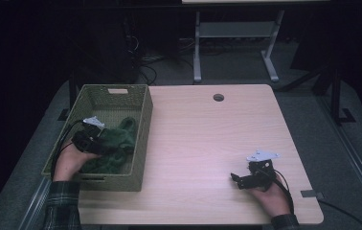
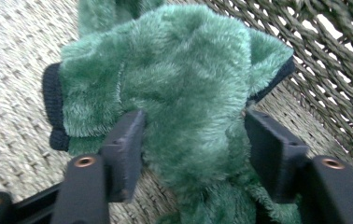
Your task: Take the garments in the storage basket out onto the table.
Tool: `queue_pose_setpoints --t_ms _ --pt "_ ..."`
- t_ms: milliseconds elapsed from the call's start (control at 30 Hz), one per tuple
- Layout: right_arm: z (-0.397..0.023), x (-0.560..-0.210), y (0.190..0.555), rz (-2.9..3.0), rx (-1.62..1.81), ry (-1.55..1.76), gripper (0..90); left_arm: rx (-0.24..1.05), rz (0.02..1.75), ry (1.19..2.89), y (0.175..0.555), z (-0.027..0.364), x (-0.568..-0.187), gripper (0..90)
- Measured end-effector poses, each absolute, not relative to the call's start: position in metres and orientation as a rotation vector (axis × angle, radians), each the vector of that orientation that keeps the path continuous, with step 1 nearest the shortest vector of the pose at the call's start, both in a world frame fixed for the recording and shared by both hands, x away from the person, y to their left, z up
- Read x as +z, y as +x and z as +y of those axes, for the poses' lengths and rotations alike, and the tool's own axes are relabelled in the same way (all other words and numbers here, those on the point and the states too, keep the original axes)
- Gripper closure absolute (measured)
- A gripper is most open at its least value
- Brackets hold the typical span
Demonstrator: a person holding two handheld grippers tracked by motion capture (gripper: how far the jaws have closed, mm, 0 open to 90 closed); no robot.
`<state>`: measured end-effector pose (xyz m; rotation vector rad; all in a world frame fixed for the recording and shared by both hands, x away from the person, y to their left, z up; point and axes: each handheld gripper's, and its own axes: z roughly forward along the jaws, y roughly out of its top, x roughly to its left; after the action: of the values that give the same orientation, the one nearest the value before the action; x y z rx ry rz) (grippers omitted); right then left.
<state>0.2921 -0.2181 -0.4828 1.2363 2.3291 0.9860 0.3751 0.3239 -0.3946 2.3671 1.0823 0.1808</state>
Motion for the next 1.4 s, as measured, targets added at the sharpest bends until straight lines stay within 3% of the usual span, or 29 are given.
queue_pose_setpoints --t_ms 67,100,167,633,1400 --pt "-0.218 -0.483 0.292 2.329 0.986 1.236 2.3 0.097 1.111 2.35 0.377 0.324 -0.395 69.2" --pt "-0.218 -0.483 0.292 2.329 0.986 1.235 2.3 0.085 1.126 2.346 0.378 0.323 -0.396 75.6" --pt "-0.218 -0.483 0.292 2.329 0.986 1.236 2.4 0.085 1.123 2.358 0.378 0.322 -0.396 78.4" --pt "-0.218 -0.483 0.292 2.329 0.986 1.236 2.3 0.11 1.122 2.308 0.372 0.325 -0.373 78.7" --pt "-0.218 -0.483 0.292 2.328 0.985 1.242 2.4 0.144 1.048 2.189 0.363 0.327 -0.301 79.0"
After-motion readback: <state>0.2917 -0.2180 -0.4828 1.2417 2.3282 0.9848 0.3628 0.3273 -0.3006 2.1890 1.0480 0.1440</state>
